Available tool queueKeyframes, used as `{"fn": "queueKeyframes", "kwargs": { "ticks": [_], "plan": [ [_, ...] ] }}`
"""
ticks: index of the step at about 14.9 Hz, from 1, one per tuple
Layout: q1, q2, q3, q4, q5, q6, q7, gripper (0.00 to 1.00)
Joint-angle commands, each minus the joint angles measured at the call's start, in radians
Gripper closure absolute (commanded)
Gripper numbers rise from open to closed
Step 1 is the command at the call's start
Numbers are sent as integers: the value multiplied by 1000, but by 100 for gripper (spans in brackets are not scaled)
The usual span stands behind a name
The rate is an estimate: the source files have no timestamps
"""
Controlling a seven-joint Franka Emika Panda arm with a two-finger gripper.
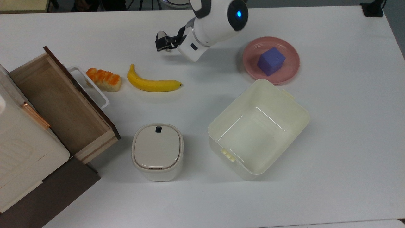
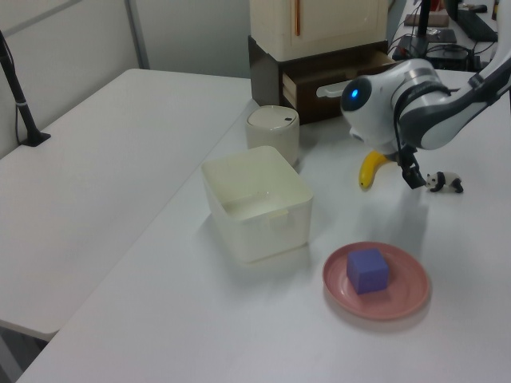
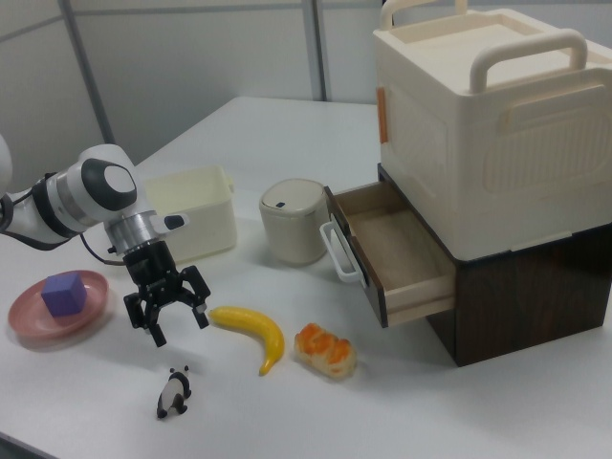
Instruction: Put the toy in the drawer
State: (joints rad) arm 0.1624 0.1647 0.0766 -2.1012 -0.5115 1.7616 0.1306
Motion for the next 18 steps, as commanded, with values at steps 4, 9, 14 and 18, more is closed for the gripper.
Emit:
{"fn": "queueKeyframes", "kwargs": {
  "ticks": [4, 9, 14, 18],
  "plan": [
    [-60, -157, -3, -198, 30, 343, 29, 0],
    [-9, -180, 12, -235, 30, 273, 87, 0],
    [49, -178, 15, -211, 80, -43, 103, 0],
    [-3, -169, 14, -181, 102, -169, 86, 0]
  ]
}}
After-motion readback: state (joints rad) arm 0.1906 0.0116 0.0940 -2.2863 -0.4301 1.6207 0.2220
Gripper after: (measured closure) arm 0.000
